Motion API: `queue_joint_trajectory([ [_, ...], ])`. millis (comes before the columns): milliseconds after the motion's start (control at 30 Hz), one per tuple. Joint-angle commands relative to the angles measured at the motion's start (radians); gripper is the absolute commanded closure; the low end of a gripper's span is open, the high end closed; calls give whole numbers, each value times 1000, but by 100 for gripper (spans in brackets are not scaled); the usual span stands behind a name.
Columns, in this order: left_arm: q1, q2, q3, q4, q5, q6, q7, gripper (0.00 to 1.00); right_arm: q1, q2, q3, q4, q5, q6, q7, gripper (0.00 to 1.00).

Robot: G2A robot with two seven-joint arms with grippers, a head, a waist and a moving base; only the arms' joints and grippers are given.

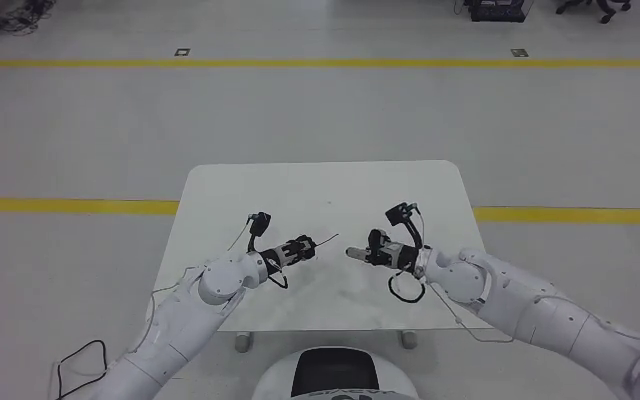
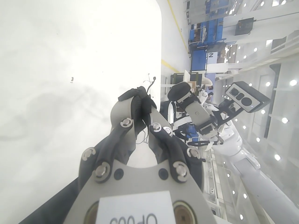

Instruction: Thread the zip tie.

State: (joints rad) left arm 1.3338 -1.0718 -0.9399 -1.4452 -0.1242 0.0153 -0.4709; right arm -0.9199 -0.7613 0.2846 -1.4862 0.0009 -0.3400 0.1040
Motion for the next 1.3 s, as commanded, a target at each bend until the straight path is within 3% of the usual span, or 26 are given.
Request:
queue_joint_trajectory([
  [0,0,0,0,0,0,0,0,100,-10,-2,18,14,23,0,29,0],
  [200,0,0,0,0,0,0,0,100,-59,-17,98,22,132,0,110,0],
  [300,0,0,0,0,0,0,0,100,-93,-33,169,33,200,0,183,0],
  [433,0,0,0,0,0,0,0,100,-153,-61,304,59,297,0,337,0],
  [533,0,0,0,0,0,0,0,100,-209,-90,440,81,371,0,484,0],
  [667,0,0,0,0,0,0,0,100,-280,-145,634,130,454,0,711,0],
  [800,0,0,0,0,0,0,0,100,-338,-224,827,199,534,0,962,0],
  [900,0,0,0,0,0,0,0,100,-358,-290,935,261,558,0,1129,0],
  [1033,0,0,0,0,0,0,0,100,-360,-374,1031,335,524,0,1270,0],
  [1100,0,0,0,0,0,0,0,100,-361,-403,1049,343,493,0,1286,0],
  [1267,0,0,0,0,0,0,0,100,-361,-403,1049,343,493,0,1286,0],
])
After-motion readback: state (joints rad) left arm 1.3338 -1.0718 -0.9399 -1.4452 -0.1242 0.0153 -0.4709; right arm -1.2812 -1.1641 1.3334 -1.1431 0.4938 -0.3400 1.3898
